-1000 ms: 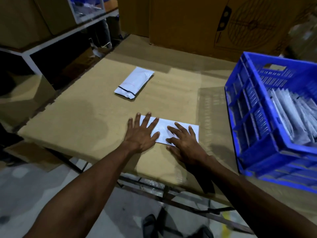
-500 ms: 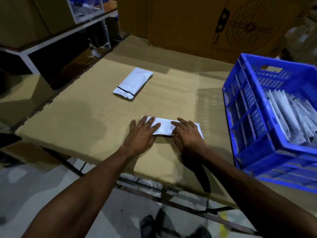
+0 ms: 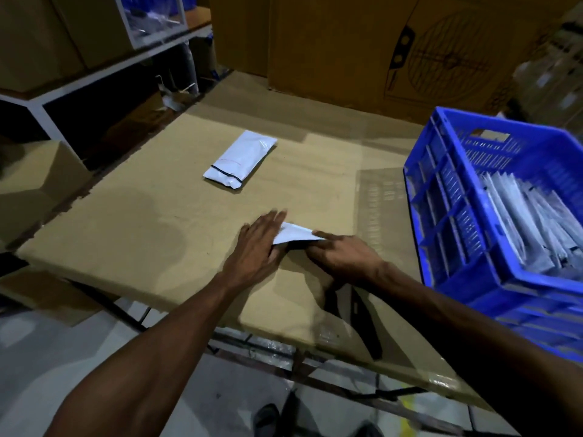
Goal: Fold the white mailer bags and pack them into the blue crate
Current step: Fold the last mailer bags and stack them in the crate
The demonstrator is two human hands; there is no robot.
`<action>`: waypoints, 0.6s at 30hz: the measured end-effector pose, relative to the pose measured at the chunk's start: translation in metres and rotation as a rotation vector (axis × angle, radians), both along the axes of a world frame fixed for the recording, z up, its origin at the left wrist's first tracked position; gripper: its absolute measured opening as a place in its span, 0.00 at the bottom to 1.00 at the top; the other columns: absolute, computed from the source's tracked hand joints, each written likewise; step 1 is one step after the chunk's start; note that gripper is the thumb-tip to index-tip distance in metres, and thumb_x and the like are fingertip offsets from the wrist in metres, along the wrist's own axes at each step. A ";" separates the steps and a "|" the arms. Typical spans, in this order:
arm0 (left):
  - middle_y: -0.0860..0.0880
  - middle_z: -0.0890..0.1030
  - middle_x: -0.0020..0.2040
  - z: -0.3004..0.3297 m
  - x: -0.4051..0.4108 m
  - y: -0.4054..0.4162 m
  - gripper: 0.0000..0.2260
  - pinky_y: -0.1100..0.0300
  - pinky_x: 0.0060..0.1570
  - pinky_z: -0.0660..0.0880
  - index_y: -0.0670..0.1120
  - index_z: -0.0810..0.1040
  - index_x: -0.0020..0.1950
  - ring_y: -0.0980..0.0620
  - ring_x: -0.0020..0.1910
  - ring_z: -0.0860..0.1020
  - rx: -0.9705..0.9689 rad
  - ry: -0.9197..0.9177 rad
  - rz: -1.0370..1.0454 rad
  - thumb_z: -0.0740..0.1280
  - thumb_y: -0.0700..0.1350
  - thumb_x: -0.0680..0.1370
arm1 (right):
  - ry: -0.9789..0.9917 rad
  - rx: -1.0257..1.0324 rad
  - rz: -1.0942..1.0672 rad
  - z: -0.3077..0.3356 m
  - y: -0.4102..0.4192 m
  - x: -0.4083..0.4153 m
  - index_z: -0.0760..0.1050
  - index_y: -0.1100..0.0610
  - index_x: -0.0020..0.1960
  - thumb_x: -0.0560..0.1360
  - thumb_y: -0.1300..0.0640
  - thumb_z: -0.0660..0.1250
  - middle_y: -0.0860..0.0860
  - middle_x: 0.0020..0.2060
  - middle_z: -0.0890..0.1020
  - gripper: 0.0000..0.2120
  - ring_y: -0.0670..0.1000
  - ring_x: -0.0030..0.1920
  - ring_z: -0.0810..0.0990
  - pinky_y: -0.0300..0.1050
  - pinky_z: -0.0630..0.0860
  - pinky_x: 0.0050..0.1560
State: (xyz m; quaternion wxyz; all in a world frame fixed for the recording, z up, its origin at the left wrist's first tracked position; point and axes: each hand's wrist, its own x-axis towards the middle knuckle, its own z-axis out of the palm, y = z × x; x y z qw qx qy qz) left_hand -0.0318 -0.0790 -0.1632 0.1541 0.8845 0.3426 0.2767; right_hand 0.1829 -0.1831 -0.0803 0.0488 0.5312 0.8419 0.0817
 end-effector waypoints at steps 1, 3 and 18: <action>0.43 0.66 0.78 0.001 0.003 0.001 0.32 0.41 0.70 0.66 0.45 0.57 0.81 0.43 0.75 0.67 -0.023 -0.038 0.025 0.62 0.51 0.79 | 0.008 -0.020 -0.076 0.012 0.003 0.003 0.76 0.51 0.57 0.78 0.52 0.57 0.53 0.59 0.80 0.12 0.58 0.56 0.81 0.47 0.73 0.39; 0.41 0.59 0.81 0.001 0.009 0.002 0.38 0.43 0.73 0.62 0.41 0.50 0.82 0.42 0.77 0.62 -0.074 -0.019 0.075 0.62 0.55 0.79 | 0.079 0.018 -0.173 0.034 0.006 0.012 0.74 0.49 0.60 0.79 0.51 0.60 0.53 0.59 0.81 0.11 0.59 0.51 0.82 0.48 0.74 0.42; 0.46 0.57 0.82 0.009 0.154 -0.061 0.36 0.37 0.75 0.53 0.47 0.51 0.82 0.44 0.79 0.57 -0.019 0.422 -0.029 0.42 0.64 0.78 | 0.574 0.357 -0.596 0.199 -0.050 0.193 0.81 0.59 0.59 0.76 0.66 0.68 0.55 0.49 0.86 0.13 0.47 0.48 0.83 0.48 0.79 0.56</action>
